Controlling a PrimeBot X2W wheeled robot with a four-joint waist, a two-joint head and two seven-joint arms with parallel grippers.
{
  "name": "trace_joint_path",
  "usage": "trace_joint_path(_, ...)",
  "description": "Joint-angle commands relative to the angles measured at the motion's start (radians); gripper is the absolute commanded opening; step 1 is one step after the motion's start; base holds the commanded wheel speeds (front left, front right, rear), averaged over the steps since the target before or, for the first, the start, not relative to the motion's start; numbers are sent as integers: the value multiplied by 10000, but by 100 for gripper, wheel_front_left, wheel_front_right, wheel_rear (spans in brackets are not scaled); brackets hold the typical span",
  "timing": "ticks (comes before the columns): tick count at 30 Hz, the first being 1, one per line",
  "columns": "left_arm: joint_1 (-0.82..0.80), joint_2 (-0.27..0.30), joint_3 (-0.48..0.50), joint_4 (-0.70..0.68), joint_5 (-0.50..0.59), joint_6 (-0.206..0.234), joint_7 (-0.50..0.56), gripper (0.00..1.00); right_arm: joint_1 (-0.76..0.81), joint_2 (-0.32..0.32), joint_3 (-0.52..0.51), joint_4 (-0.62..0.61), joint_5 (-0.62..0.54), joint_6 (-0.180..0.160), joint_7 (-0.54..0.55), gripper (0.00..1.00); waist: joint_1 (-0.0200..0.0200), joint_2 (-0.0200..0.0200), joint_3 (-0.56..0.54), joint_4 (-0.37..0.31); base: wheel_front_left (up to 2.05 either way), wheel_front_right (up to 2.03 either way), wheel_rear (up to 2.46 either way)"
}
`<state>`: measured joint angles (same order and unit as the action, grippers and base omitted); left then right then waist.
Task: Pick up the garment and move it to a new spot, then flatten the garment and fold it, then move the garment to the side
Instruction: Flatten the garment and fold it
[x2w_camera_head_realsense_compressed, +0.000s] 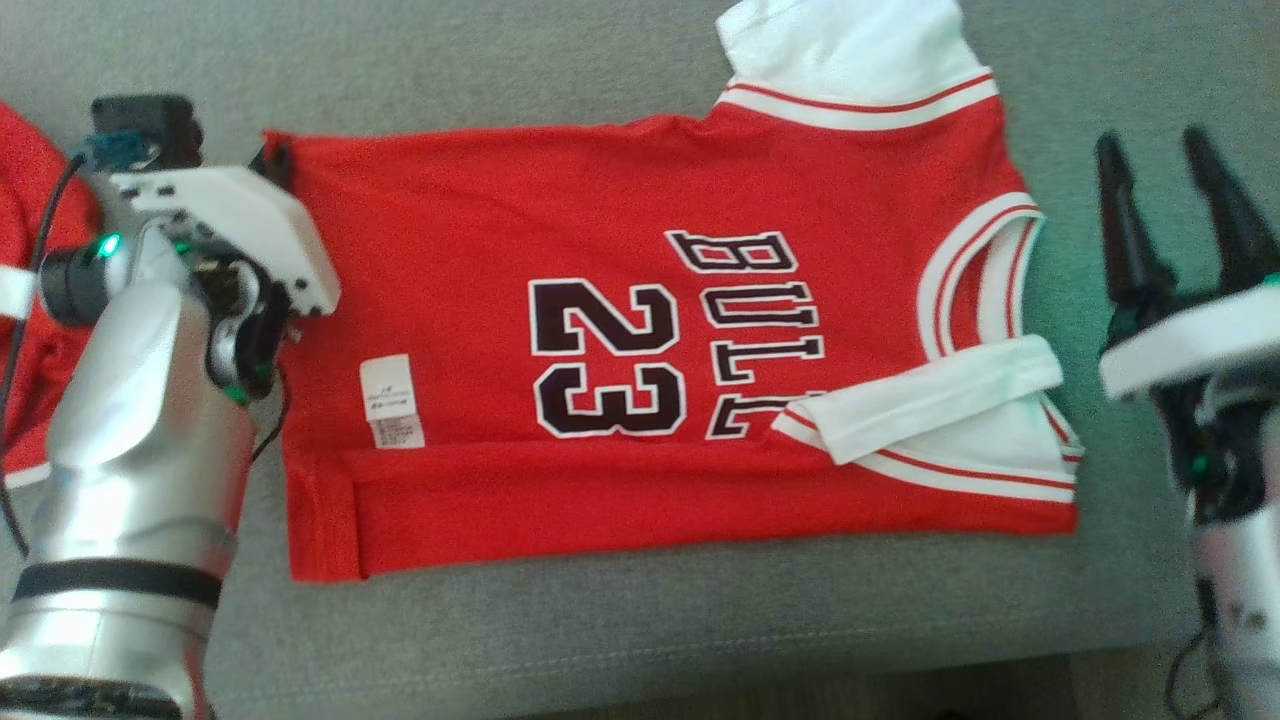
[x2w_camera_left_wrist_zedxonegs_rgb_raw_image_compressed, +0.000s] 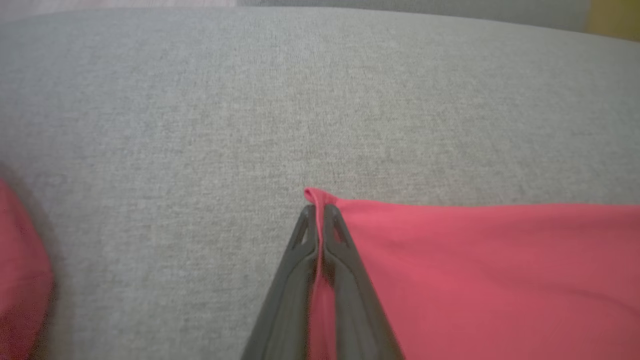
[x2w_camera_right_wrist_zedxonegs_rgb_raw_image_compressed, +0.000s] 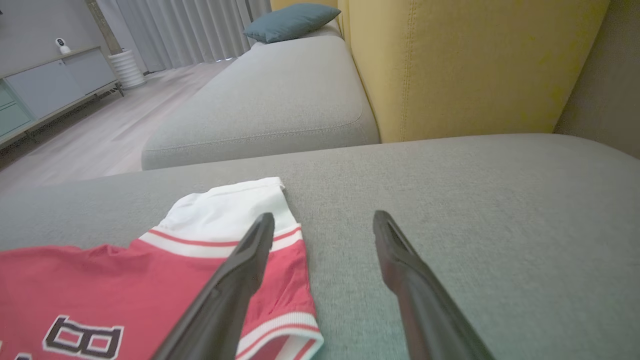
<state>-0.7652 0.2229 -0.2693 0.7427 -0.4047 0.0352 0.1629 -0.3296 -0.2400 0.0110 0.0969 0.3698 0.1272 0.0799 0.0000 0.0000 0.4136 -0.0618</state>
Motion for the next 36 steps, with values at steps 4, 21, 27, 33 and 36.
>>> trace_joint_path(4, -799, 75, 116, -471, 138, 46, -292, 0, -1362, -629, 373, 621, 447, 35, 99, 100, 0, 0, 592, 547, 0, 0, 0)
trace_joint_path(21, -1840, -1074, -518, -48, 44, -318, -1098, 0, -6632, -2398, 3103, 4460, 1922, 35, 3659, 100, 0, 0, 1649, 1917, 0, 0, 0)
trace_joint_path(27, -2105, -1227, -576, 376, -64, -398, -1402, 0, -7454, -2577, 3911, 5410, 2327, 35, 4147, 100, 0, 0, 1868, 2074, 0, 0, 0)
trace_joint_path(33, -2238, -1278, -605, 830, -163, -477, -1645, 0, -7744, -2738, 4749, 5876, 2876, 35, 4616, 0, 0, 0, 1870, 2104, 0, 0, 0)
trace_joint_path(36, -2270, -1270, -601, 1024, -218, -514, -1732, 0, -7775, -2893, 5009, 5775, 2996, 35, 4055, 0, 0, 0, 1798, 2068, 0, 0, 0)
